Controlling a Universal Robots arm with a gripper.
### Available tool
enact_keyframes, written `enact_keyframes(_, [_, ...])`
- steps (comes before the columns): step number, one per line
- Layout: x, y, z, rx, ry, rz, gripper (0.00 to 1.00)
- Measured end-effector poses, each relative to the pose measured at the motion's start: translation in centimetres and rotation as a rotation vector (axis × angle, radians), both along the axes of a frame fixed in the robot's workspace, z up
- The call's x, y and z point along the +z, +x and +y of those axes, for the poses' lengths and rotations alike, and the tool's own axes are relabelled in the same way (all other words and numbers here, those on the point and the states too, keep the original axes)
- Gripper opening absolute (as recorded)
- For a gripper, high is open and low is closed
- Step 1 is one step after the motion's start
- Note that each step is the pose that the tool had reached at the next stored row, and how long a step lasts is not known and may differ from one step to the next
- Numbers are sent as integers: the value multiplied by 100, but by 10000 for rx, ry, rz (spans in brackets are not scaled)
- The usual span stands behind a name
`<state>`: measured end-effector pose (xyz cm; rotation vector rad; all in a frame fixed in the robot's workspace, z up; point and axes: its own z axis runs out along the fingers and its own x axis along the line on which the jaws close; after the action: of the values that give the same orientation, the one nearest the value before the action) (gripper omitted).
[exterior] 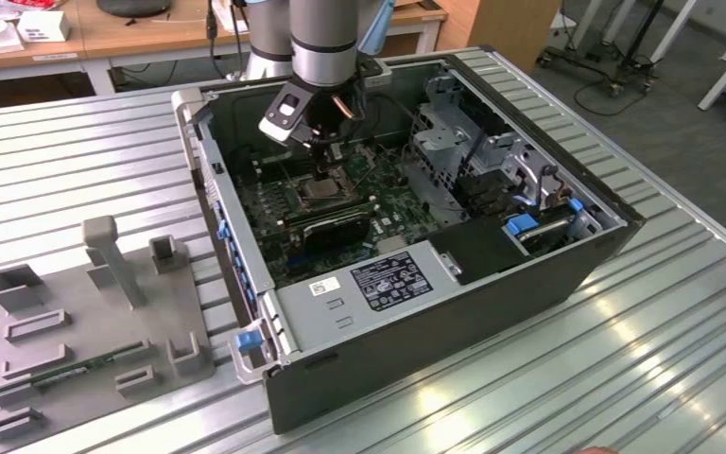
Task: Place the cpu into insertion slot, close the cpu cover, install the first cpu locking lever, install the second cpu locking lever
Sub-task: 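Place the cpu into insertion slot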
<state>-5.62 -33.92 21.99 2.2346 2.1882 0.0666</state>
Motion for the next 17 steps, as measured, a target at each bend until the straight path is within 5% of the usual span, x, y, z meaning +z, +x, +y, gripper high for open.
enact_keyframes(17, [57, 5, 0, 0, 2, 0, 11])
